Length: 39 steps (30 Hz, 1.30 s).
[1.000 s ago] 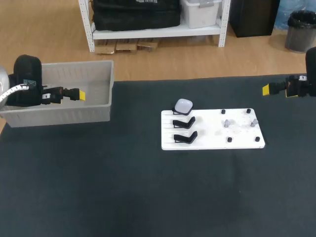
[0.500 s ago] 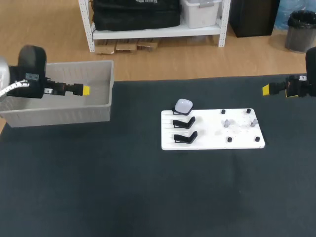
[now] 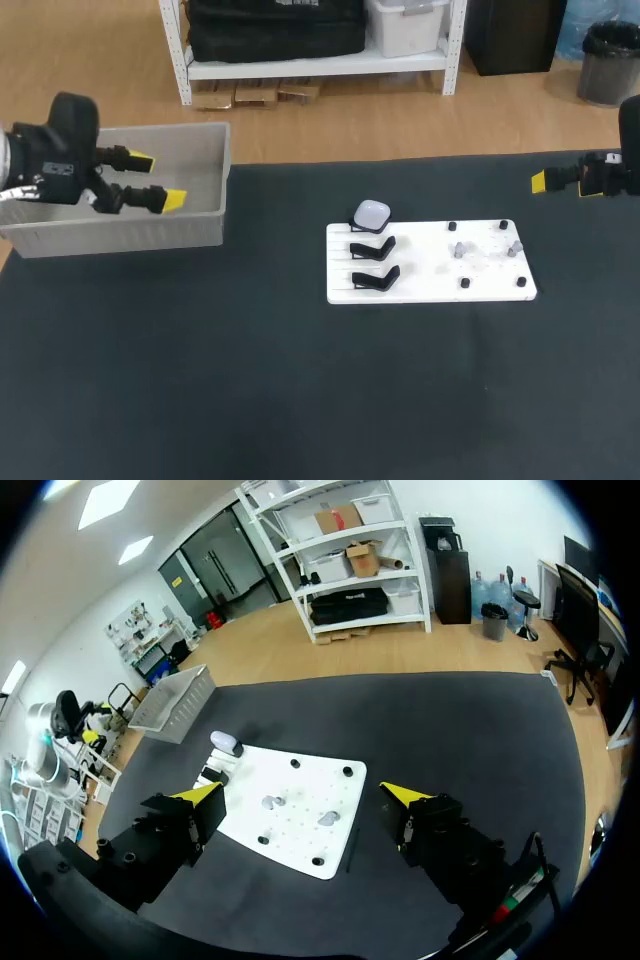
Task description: Pick up each earbud case from the left stands, insert the matching earbuds, close the lid, and place the case in the box.
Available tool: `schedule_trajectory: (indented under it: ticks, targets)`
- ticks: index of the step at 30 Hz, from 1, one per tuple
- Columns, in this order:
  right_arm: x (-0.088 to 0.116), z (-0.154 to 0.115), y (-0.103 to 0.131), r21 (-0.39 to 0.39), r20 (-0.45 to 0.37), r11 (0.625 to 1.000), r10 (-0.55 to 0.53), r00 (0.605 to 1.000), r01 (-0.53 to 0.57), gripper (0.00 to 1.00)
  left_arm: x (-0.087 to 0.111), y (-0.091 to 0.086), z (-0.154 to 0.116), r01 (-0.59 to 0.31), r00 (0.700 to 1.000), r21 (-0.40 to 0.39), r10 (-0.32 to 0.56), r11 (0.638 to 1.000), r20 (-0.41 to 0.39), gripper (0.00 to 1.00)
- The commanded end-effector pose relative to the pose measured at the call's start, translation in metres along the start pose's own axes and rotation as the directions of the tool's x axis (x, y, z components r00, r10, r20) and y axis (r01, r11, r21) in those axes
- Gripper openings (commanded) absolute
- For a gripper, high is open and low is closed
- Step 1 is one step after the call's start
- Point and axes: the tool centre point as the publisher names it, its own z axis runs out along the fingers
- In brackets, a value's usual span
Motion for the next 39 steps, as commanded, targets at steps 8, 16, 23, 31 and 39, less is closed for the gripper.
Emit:
schedule_trajectory:
  ticks: [8, 16, 23, 31, 39]
  targets:
    - [0.0, 0.0, 0.0, 0.0, 0.0, 1.0, 0.001, 1.0, -0.001, 1.0, -0.002, -0.01, 0.021, -0.388, 0.918, 0.31, 0.336, 0.868, 0.208, 1.0]
    - [0.0, 0.0, 0.0, 0.0, 0.0, 1.0, 0.001, 1.0, -0.001, 1.0, -0.015, -0.03, 0.082, -0.282, 0.959, 0.318, 0.262, 0.905, 0.104, 1.0]
    - [0.0, 0.0, 0.0, 0.0, 0.0, 1.0, 0.001, 1.0, -0.001, 1.0, -0.019, -0.039, 0.134, -0.281, 0.958, 0.359, 0.284, 0.89, 0.046, 1.0]
    - [0.0, 0.0, 0.0, 0.0, 0.0, 1.0, 0.001, 1.0, -0.001, 1.0, -0.019, -0.048, 0.187, -0.289, 0.952, 0.429, 0.305, 0.856, 0.032, 1.0]
    - [0.0, 0.0, 0.0, 0.0, 0.0, 1.0, 0.001, 1.0, -0.001, 1.0, -0.019, -0.048, 0.187, -0.289, 0.952, 0.429, 0.305, 0.856, 0.032, 1.0]
